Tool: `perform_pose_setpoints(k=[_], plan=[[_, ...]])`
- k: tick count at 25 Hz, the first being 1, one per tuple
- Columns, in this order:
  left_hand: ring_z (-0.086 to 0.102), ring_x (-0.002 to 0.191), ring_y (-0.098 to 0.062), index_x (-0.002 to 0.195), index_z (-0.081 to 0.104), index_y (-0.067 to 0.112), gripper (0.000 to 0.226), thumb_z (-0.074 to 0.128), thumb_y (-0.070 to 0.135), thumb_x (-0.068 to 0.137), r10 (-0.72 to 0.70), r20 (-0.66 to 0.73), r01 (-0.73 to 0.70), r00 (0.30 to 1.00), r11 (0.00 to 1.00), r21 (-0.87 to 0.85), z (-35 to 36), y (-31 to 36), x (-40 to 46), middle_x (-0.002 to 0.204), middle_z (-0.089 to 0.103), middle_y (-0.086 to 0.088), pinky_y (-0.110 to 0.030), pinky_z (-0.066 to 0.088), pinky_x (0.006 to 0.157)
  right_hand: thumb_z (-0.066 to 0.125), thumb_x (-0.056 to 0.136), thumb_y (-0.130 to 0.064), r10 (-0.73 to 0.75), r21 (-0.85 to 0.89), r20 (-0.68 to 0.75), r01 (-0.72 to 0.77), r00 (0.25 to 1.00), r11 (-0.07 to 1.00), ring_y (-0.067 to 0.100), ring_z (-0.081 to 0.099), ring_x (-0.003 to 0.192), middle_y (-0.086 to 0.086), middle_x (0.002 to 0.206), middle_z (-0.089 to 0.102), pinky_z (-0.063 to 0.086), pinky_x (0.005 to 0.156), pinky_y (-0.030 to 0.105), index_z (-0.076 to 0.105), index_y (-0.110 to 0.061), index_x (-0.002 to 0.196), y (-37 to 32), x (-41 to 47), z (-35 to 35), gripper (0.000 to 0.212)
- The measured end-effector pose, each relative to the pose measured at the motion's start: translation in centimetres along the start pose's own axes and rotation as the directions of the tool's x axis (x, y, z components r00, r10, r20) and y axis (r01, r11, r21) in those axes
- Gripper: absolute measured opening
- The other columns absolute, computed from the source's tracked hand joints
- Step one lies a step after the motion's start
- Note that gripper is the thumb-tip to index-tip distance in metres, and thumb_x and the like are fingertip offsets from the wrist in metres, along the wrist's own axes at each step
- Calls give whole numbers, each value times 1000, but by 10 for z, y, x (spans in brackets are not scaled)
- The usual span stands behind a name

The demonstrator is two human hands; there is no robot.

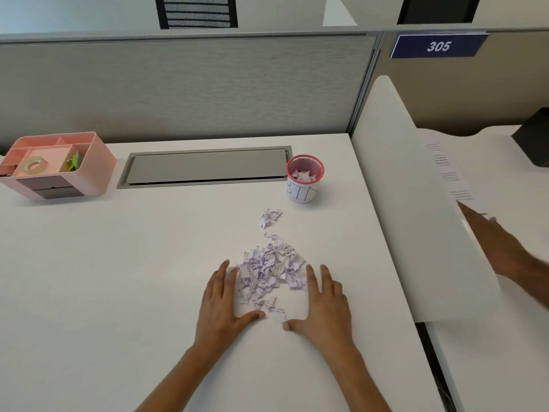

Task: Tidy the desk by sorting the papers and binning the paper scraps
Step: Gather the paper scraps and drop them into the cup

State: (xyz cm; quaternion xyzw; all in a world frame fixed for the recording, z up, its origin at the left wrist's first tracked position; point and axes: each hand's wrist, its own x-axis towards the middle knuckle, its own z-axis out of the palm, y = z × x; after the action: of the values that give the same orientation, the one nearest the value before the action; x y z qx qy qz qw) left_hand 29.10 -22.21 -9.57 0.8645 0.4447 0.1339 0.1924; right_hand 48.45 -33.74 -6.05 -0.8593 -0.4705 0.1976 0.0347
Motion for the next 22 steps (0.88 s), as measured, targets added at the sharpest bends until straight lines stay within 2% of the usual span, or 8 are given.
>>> perform_pose_setpoints(k=[4,6,9,13,16,18,20,22], plan=[[51,115,-33,141,44,10,110,43,88,64,-83,35,77,996,987,138,-9,11,17,138,47,-11,-44,48,91,73,57,-72,-57,58,-59,60,997,996,24,33,129,4,158,12,45,93,34,4,-35,152,-20,31,-3,122],[56,106,-28,143,41,17,101,57,80,66,-83,141,64,987,989,137,-16,15,33,131,48,-5,-37,51,79,74,67,-62,-112,45,-76,115,991,992,26,38,127,4,158,15,50,85,36,8,-41,151,-28,49,-7,108],[63,88,-23,137,49,22,75,78,47,73,-87,212,83,973,996,31,-23,20,52,122,52,-1,-29,48,70,69,84,-39,-237,43,-79,241,968,970,26,46,123,4,154,29,51,87,36,33,-38,146,-39,67,-12,72],[58,74,-17,113,71,16,35,75,9,79,-109,127,130,986,977,-171,-25,19,59,103,67,-3,-17,41,66,56,86,-7,-309,84,-118,320,944,944,26,61,103,4,128,57,51,82,35,63,-17,123,-35,73,-14,38],[60,73,-14,99,76,14,28,75,-3,76,-165,55,174,985,944,-281,-26,15,61,93,70,-1,-9,40,64,54,82,-1,-230,181,-207,268,951,946,28,66,91,6,109,67,51,75,33,71,-12,104,-25,74,-24,30],[62,70,-14,95,76,15,28,73,-6,76,-205,40,205,978,911,-357,-30,16,65,89,70,2,-16,48,65,55,83,-1,-152,292,-271,232,950,928,28,67,91,8,102,72,53,77,35,74,-9,95,-20,75,-38,24],[64,64,-10,91,76,18,28,73,-6,77,-258,28,244,966,869,-431,-37,18,70,84,69,8,-20,54,63,60,86,-4,-75,427,-342,226,937,876,26,69,92,8,101,75,54,82,35,76,-10,94,-16,80,-59,19],[64,57,-8,89,75,22,29,73,-5,78,-300,23,272,954,827,-491,-43,22,75,78,66,16,-12,51,57,68,84,-6,-1,528,-403,234,915,816,21,70,87,7,100,76,53,82,28,77,-12,96,-13,94,-86,17]])
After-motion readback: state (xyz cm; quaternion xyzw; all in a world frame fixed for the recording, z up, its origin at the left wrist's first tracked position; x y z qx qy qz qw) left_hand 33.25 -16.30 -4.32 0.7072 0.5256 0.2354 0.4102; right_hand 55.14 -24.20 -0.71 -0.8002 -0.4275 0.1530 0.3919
